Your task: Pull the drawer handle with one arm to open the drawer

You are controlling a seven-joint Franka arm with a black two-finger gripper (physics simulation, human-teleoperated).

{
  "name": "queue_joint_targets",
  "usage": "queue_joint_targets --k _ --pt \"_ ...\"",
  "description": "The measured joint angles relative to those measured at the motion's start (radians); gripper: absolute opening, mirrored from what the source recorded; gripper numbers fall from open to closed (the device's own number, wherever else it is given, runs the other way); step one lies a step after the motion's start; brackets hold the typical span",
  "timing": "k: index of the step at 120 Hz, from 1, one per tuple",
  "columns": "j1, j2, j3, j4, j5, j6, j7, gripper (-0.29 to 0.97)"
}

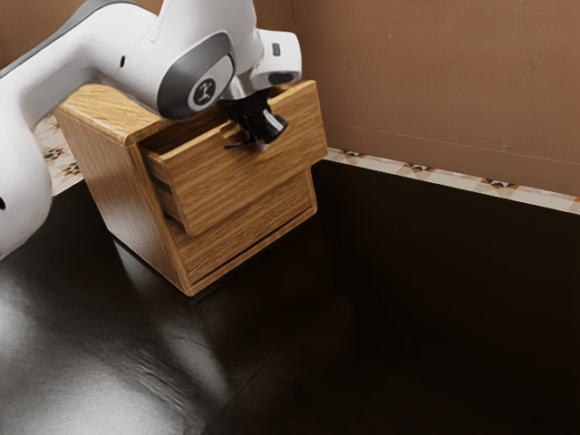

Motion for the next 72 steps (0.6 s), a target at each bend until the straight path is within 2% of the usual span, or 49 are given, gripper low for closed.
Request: queue_joint_targets --k 72 --pt "-0.082 -0.049 -0.008 -0.052 0.002 -0.002 -0.03 -0.06"
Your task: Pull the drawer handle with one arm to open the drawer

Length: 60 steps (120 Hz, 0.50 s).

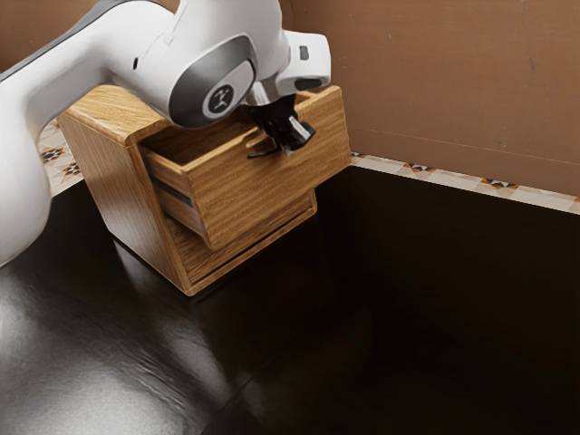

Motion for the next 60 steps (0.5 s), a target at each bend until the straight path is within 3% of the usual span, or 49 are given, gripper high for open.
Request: queue_joint_targets --k 60 --pt "-0.01 -0.015 -0.072 -0.032 0.003 -0.003 -0.033 -0.05"
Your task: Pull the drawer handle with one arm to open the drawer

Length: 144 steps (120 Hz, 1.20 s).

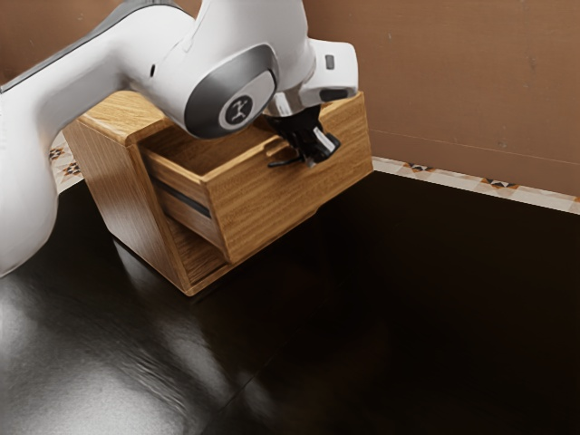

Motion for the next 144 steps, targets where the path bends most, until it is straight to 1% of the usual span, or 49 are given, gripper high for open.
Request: queue_joint_targets --k 21,47,81,91,103,113,119,124,130,137,144 --pt "-0.019 -0.035 -0.018 -0.034 0.001 0.001 -0.013 -0.06" --pt "-0.033 -0.04 -0.034 -0.042 0.006 0.0 -0.03 -0.07" --pt "-0.082 -0.048 -0.046 -0.048 0.021 -0.004 -0.055 -0.06" --pt "-0.076 -0.069 -0.075 -0.049 0.023 -0.006 -0.062 -0.08" --pt "-0.093 -0.123 -0.141 -0.036 0.019 -0.015 -0.069 -0.06" --pt "-0.128 -0.146 -0.151 0.023 0.004 -0.065 -0.067 0.04" --pt "-0.15 -0.144 -0.126 0.078 -0.042 -0.128 -0.057 0.15" --pt "-0.162 -0.147 -0.082 0.101 -0.096 -0.193 -0.046 0.24" --pt "-0.155 -0.161 -0.024 0.112 -0.159 -0.281 -0.034 0.33" --pt "-0.106 -0.203 0.023 0.116 -0.221 -0.382 -0.021 0.42" --pt "0.001 -0.256 0.018 0.111 -0.258 -0.483 -0.011 0.48"
